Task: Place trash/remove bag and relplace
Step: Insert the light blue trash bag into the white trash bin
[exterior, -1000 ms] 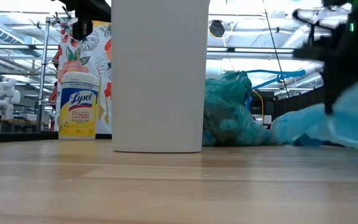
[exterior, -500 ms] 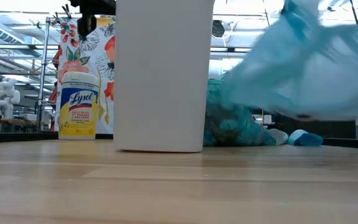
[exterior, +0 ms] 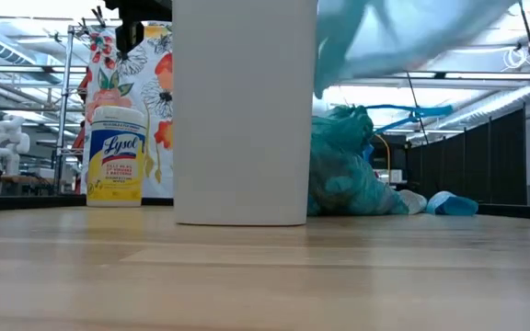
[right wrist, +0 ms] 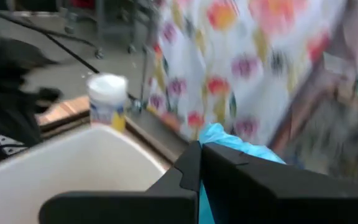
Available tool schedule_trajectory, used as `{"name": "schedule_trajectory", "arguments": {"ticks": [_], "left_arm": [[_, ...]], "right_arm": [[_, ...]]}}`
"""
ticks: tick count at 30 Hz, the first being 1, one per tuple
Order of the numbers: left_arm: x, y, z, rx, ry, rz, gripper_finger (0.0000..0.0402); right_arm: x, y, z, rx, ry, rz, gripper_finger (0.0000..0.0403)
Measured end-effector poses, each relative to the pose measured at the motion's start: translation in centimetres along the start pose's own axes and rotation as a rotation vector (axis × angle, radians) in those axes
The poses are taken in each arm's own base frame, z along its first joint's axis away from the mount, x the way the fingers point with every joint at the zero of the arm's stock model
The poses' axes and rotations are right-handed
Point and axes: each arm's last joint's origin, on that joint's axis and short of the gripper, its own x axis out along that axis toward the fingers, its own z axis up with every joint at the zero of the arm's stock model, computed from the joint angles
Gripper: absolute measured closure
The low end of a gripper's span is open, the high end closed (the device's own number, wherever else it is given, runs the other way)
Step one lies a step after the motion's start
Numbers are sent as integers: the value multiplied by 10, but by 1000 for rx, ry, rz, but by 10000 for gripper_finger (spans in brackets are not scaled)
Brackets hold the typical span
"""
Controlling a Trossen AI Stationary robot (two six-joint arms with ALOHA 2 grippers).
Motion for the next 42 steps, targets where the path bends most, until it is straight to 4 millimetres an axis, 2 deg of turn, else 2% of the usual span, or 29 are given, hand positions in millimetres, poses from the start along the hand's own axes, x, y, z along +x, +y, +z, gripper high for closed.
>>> {"name": "schedule_trajectory", "arguments": {"ticks": [3,7,9,12,17,23,27,31,35,42], "left_arm": [[0,0,0,2,1,0,398],[0,0,0,3,1,0,398],[0,0,0,5,1,0,398],[0,-1,1,47,-12,-8,398],[-9,-7,12,105,-139,-73,398],[-19,-12,23,95,-264,-129,398],[-18,-9,24,33,-244,-129,398],[-19,-5,25,56,-244,-124,388],[-19,-2,25,32,-231,-105,348],[-24,4,26,-118,-211,-124,244]], "right_arm": [[18,38,17,-174,-109,23,403],[47,80,19,-358,-166,-1,403],[61,91,15,-379,-149,7,403],[77,99,9,-349,-134,117,403],[94,113,-1,-331,-116,192,403],[86,122,4,-281,-181,327,403],[76,129,5,-287,-208,351,403],[73,130,1,-282,-185,346,403],[72,129,-4,-269,-139,274,403],[69,129,-9,-264,-110,235,403]]}}
